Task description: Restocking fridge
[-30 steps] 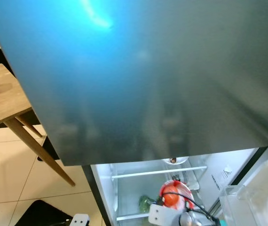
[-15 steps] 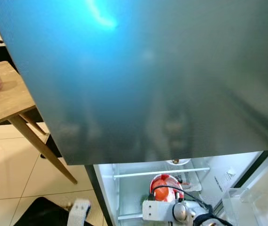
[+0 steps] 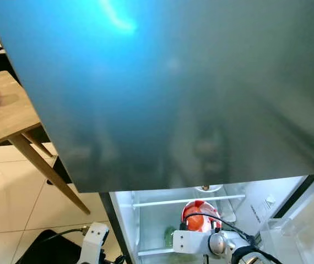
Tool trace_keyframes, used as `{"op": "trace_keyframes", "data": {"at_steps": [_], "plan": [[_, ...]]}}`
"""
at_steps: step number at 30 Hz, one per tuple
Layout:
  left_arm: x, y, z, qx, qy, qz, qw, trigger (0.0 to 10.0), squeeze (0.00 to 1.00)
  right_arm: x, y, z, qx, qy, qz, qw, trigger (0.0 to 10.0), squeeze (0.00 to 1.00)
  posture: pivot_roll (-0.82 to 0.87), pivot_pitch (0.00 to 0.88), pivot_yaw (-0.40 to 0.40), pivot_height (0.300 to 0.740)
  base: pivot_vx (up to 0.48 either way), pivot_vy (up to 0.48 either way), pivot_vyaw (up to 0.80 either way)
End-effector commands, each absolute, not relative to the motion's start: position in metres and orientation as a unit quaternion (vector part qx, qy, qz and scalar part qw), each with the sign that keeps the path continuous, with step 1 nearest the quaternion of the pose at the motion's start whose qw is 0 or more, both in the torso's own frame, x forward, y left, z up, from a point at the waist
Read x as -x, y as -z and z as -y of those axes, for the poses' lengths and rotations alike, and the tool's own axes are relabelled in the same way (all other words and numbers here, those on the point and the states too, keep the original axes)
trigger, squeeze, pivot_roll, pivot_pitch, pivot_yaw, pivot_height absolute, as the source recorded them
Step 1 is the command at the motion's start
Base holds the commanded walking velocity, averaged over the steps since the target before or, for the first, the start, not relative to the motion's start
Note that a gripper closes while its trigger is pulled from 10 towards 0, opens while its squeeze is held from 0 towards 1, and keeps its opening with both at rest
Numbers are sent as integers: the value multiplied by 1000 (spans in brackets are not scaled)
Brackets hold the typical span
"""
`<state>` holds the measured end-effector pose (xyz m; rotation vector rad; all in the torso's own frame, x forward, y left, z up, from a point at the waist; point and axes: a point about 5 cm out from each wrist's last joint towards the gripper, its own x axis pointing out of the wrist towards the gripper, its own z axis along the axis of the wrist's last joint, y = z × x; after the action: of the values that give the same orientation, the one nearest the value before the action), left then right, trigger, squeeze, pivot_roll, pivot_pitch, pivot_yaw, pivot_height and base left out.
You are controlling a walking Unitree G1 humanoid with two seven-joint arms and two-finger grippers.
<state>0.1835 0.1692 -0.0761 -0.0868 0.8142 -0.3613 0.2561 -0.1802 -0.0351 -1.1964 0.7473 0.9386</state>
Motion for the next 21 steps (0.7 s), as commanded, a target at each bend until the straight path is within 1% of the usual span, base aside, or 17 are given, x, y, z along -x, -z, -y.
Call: {"op": "trace_keyframes", "data": {"at_steps": [1,4,7,10,13,14,17,21], "plan": [[-171,80,-186,50,146,-404,902,10000,0,-259,32,183,526,-406,-327,672,10000,0,-35,66,-2,740,0,0,0],[-157,84,-191,32,167,-413,895,10000,0,-256,34,188,529,-404,-334,667,10000,0,-31,66,-1,740,0,0,0],[-147,85,-191,-5,220,-416,882,10000,0,-255,35,192,529,-400,-339,667,10000,0,-25,68,5,740,0,0,0],[-144,85,-190,-26,246,-411,877,10000,0,-254,35,193,530,-398,-341,667,10000,0,-20,62,5,740,0,0,0],[-155,77,-185,-57,295,-376,877,10000,0,-255,35,192,529,-395,-341,669,10000,0,-12,63,7,740,0,0,0],[-155,77,-185,-57,295,-376,877,10000,0,-255,35,192,529,-395,-341,669,10000,0,-12,63,7,740,0,0,0],[-173,67,-167,-104,368,-329,863,10000,0,-256,35,189,530,-397,-340,668,10000,0,-7,57,8,740,0,0,0],[-181,61,-155,-135,407,-301,852,10000,0,-256,35,186,529,-398,-338,669,10000,0,-7,57,8,740,0,0,0]]}}
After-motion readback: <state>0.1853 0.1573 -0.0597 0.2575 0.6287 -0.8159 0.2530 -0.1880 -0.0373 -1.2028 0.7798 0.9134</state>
